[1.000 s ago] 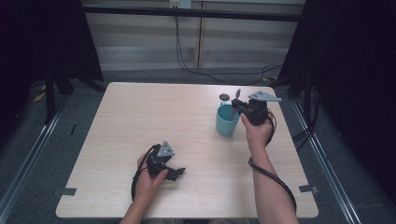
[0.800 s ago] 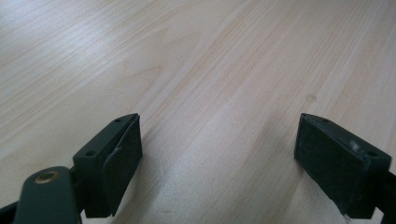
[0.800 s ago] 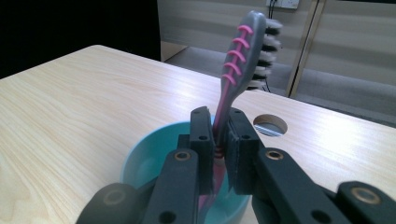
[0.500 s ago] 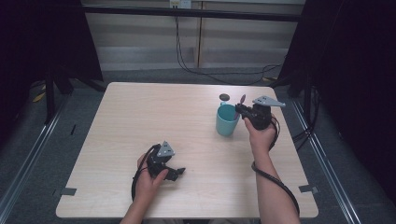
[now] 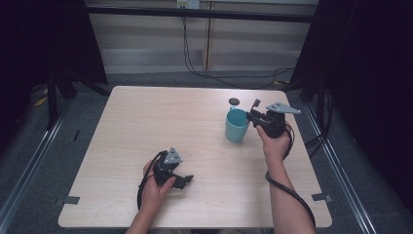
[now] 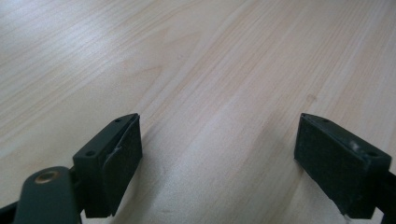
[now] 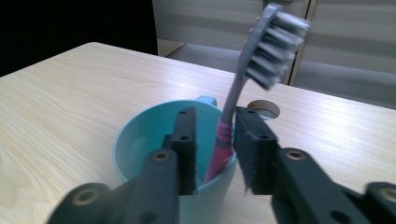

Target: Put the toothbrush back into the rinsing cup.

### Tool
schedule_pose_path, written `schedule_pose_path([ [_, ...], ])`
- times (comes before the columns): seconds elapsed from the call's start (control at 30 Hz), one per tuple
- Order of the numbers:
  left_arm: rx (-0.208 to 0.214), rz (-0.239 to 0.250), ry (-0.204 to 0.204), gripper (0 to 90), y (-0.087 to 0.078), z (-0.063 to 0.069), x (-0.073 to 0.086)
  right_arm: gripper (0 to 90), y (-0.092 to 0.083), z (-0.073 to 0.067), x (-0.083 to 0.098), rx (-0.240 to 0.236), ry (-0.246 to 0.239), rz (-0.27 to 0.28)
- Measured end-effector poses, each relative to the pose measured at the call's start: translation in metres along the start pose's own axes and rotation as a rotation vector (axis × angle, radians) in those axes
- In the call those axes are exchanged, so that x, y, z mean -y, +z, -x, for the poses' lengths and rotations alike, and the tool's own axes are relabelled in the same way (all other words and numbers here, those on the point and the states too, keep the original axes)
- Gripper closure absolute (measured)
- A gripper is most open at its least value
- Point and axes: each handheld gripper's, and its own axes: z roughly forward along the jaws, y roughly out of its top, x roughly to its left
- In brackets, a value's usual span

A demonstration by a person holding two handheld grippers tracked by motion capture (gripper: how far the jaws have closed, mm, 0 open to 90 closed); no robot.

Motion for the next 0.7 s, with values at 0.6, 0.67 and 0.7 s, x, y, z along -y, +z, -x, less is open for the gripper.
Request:
schedule_pose_path([
  [0.6,-0.004,-0.001,-0.005,15.0,0.0,0.001,0.0,29.6,-0.027,-0.009,0.004,-0.034,-0.013,-0.064],
  [0.67,-0.005,-0.001,-0.005,15.0,0.0,0.001,0.0,29.6,-0.031,-0.012,0.005,-0.041,-0.017,-0.076],
  [0.7,-0.004,-0.001,-0.005,15.0,0.0,0.001,0.0,29.3,-0.032,-0.013,0.006,-0.045,-0.017,-0.074],
])
